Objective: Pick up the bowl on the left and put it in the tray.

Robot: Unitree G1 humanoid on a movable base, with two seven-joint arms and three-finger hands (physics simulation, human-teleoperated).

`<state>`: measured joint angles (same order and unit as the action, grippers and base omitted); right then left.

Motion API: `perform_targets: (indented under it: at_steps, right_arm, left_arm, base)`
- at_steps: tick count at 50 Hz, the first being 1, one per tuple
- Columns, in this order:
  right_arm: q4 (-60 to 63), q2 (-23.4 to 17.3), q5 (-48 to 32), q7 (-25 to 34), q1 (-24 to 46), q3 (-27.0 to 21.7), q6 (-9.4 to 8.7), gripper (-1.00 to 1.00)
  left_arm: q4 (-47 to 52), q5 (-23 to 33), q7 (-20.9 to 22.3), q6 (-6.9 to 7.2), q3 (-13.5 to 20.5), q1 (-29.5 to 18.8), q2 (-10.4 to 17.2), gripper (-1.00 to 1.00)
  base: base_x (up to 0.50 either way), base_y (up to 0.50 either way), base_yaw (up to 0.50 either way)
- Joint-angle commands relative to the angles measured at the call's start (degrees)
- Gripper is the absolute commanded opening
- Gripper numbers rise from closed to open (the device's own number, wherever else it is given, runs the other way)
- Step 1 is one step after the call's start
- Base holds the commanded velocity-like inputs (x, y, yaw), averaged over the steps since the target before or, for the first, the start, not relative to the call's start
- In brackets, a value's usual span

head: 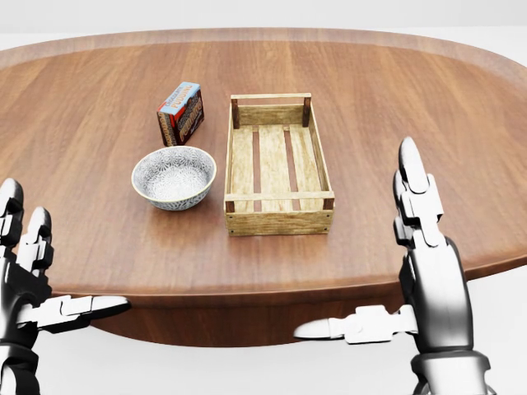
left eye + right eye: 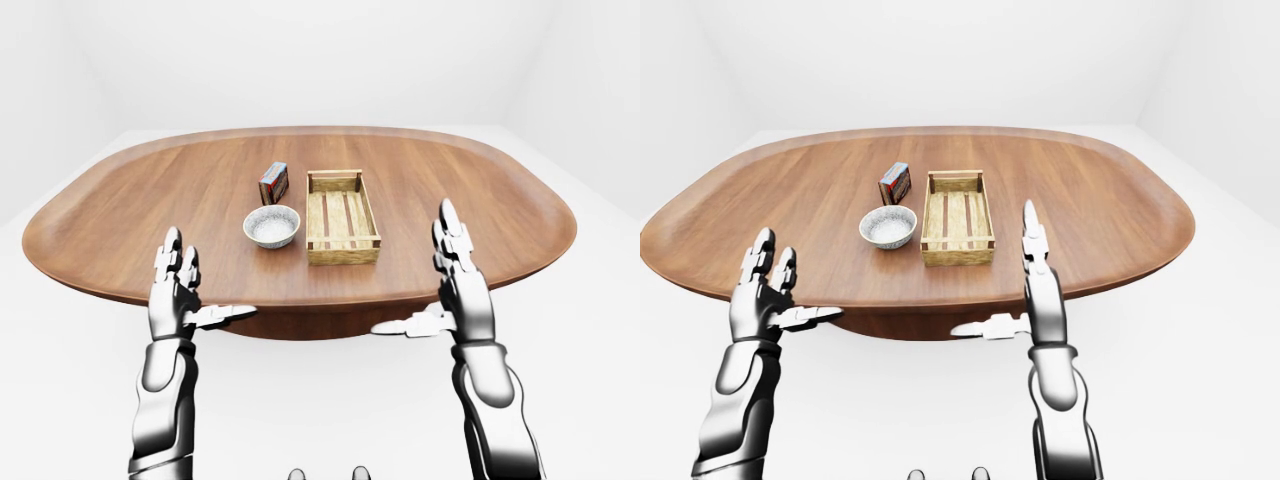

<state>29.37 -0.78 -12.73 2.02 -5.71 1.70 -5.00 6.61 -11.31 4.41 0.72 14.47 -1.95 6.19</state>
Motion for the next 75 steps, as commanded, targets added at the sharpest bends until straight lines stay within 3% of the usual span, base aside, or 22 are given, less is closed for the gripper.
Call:
perform_targets:
  at_steps: [1, 7, 14, 25, 44, 54, 75]
  right_arm:
    - [6.0, 0.3, -1.2, 0.3, -0.9, 1.6, 0.00, 1.00]
    - [3.6, 0.2, -0.5, 0.3, -1.4, 0.6, 0.00, 1.00]
    - [5.1, 0.2, -1.6, 0.6, -1.1, 0.7, 0.00, 1.00]
    - [3.8, 0.1, -3.2, 0.7, -0.9, 1.2, 0.00, 1.00]
    - [3.0, 0.3, -2.6, 0.6, -0.8, 1.5, 0.00, 1.00]
    - [1.9, 0.2, -2.1, 1.1, -1.1, 1.8, 0.00, 1.00]
    - [2.9, 0.2, -1.9, 1.1, -1.2, -0.1, 0.00, 1.00]
  left_arm:
    - [-6.3, 0.4, -1.0, -4.55, -0.9, -0.9, 0.3, 1.00]
    - [-5.9, 0.2, -0.6, -4.73, -0.8, -0.5, 0.3, 1.00]
    - [-1.8, 0.0, -0.8, -2.37, -0.4, 0.5, 0.1, 1.00]
    - [-0.8, 0.0, -0.6, -1.81, -0.1, 0.9, -0.2, 1.00]
    - [-3.2, 0.8, -0.1, -4.58, -0.4, 1.1, -0.2, 1.00]
    - [-1.2, 0.5, -0.2, -2.93, -0.2, 1.2, -0.3, 1.00]
    - [-2.4, 0.7, -0.2, -3.97, -0.8, 0.8, -0.4, 1.00]
  base:
    - [0.00, 0.00, 0.00]
    - [0.00, 0.00, 0.00]
    - [0.00, 0.00, 0.00]
    - [0.00, 0.35, 0.00]
    - [0.00, 0.50, 0.00]
    - [0.29, 0.39, 0.00]
    - [0.50, 0.01, 0.00]
